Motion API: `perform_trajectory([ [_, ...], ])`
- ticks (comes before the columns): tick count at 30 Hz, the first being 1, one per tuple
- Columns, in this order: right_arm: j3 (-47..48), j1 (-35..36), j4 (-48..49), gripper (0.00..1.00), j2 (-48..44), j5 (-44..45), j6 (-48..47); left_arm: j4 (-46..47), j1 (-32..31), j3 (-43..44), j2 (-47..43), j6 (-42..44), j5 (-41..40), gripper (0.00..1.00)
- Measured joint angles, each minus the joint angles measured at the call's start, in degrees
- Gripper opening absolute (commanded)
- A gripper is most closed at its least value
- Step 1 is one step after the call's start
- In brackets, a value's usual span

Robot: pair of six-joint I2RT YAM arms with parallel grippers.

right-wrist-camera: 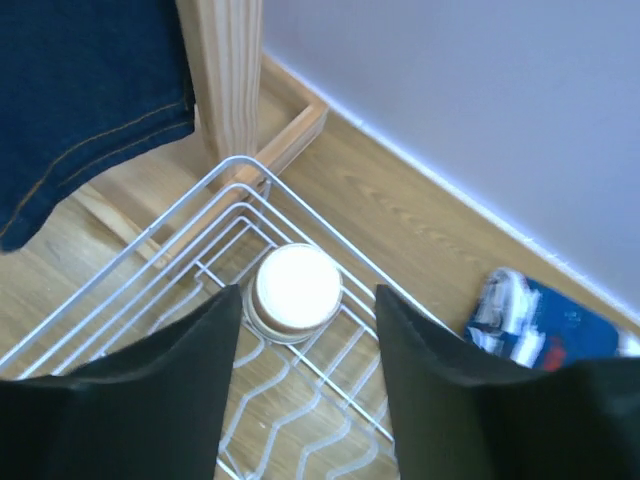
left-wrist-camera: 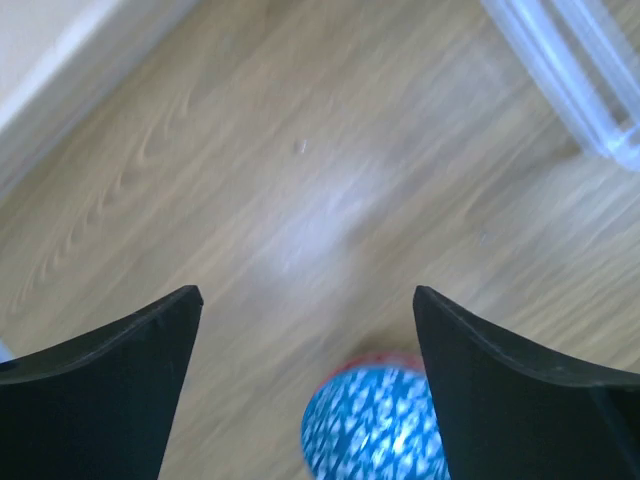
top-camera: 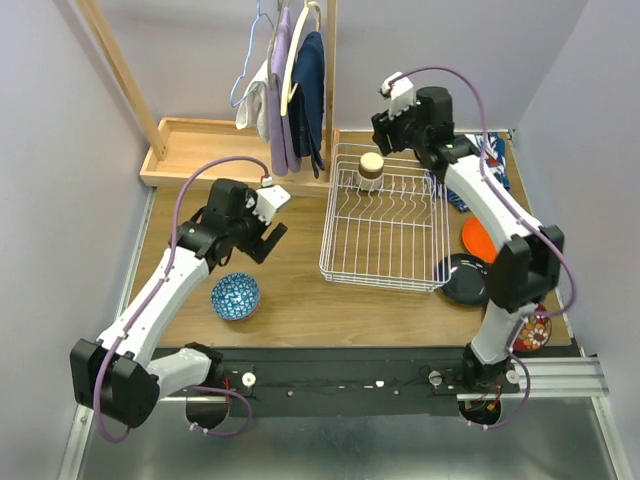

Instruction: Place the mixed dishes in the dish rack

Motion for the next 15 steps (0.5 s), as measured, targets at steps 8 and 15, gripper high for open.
perform_trajectory([
  [8,-10.0,0.0,-0.2,0.81,-14.1,2.9,-0.3,-17.6,2.1,-6.4,-10.9,13.8,-1.3,0.82],
  [15,-16.9,0.0,-1.4,0.81,-15.6,4.0,-0.1,-26.6,0.0,-8.7,-13.6,17.3,1.9,0.80],
])
